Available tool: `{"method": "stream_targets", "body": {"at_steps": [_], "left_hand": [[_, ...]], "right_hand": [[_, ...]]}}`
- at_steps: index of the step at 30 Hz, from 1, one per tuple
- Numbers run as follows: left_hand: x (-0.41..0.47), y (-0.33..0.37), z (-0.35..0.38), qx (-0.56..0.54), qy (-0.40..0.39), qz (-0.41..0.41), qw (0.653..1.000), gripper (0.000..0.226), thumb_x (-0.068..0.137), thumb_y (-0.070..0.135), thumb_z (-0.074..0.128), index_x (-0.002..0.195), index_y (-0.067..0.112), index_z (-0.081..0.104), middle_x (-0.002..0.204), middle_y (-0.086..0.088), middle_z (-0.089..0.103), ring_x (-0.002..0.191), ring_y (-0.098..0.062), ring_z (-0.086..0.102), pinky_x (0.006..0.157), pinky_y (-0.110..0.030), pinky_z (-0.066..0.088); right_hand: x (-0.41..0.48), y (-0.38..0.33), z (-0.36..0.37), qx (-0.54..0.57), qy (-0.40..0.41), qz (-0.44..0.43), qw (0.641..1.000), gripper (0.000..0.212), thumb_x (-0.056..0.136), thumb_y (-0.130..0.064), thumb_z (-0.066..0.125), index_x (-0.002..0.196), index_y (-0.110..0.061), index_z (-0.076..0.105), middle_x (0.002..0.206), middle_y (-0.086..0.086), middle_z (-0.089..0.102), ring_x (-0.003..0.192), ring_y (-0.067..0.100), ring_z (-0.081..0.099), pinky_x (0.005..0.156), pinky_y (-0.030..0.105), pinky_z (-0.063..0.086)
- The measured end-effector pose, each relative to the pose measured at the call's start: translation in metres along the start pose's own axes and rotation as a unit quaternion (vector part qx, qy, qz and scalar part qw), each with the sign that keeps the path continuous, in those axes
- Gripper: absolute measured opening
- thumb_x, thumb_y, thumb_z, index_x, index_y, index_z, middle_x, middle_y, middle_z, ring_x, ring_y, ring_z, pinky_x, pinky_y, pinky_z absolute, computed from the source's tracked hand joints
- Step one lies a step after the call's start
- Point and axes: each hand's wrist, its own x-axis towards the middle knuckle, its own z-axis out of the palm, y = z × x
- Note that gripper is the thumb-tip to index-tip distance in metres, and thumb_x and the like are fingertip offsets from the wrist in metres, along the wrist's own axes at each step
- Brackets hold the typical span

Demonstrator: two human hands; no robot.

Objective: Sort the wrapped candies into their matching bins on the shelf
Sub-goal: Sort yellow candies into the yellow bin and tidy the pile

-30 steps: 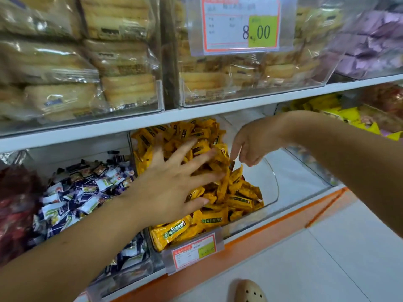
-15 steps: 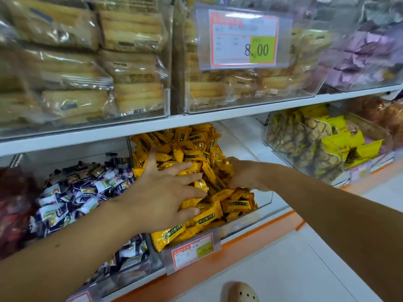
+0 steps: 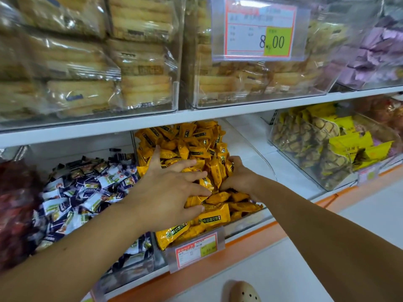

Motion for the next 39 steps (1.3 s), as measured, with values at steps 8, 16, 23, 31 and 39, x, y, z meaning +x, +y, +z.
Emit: {"method": "stream_targets", "body": {"at_steps": [8, 16, 23, 31, 39], "left_hand": [[0.0, 0.002, -0.001, -0.004, 0.008, -0.007, 1.0, 0.056, 0.08, 0.07, 0.017, 0.125, 0.057, 0.048, 0.148, 0.027, 0.033, 0.145, -0.004, 0.009, 0.104, -0.072, -0.006], [-0.001, 0.002, -0.002, -0.006, -0.007, -0.015, 1.0, 0.044, 0.088, 0.069, 0.03, 0.127, 0.056, 0.046, 0.15, 0.031, 0.021, 0.144, 0.0, -0.001, 0.106, -0.069, -0.01], [-0.006, 0.003, -0.005, -0.095, 0.093, -0.042, 0.99, 0.049, 0.082, 0.073, 0.03, 0.109, 0.049, 0.064, 0.145, 0.023, 0.039, 0.145, -0.002, 0.006, 0.111, -0.062, -0.001], [-0.036, 0.013, -0.003, -0.233, 0.301, -0.236, 0.894, 0.033, 0.086, 0.049, 0.054, 0.115, 0.039, 0.064, 0.135, 0.012, 0.052, 0.134, -0.018, 0.033, 0.114, -0.055, 0.022], [-0.056, 0.017, 0.0, -0.327, 0.236, -0.284, 0.87, 0.061, 0.087, 0.041, 0.063, 0.141, 0.041, 0.036, 0.152, 0.017, 0.022, 0.142, -0.006, 0.01, 0.118, -0.037, 0.016]], "right_hand": [[0.003, 0.005, 0.001, 0.013, 0.006, -0.029, 0.999, 0.079, 0.08, 0.007, 0.062, 0.135, -0.036, 0.026, 0.101, 0.014, 0.057, 0.083, 0.03, 0.064, 0.064, 0.043, 0.056], [-0.002, 0.007, -0.003, 0.085, 0.065, -0.134, 0.985, 0.046, 0.079, 0.013, 0.052, 0.102, -0.026, 0.059, 0.081, 0.005, 0.062, 0.065, 0.018, 0.058, 0.05, 0.026, 0.047], [-0.015, -0.027, -0.022, 0.145, 0.096, -0.203, 0.964, 0.051, 0.073, 0.017, 0.066, 0.109, -0.019, 0.059, 0.084, 0.007, 0.063, 0.073, 0.024, 0.063, 0.067, 0.043, 0.056], [-0.048, -0.068, 0.006, 0.083, 0.148, -0.28, 0.945, 0.049, 0.078, 0.006, 0.07, 0.111, -0.026, 0.051, 0.083, -0.004, 0.06, 0.062, 0.01, 0.058, 0.051, 0.017, 0.052], [-0.054, -0.028, 0.041, 0.033, 0.027, -0.294, 0.955, 0.09, 0.072, 0.001, 0.069, 0.138, -0.05, 0.035, 0.142, -0.006, 0.039, 0.127, 0.017, 0.046, 0.1, 0.043, 0.048]]}}
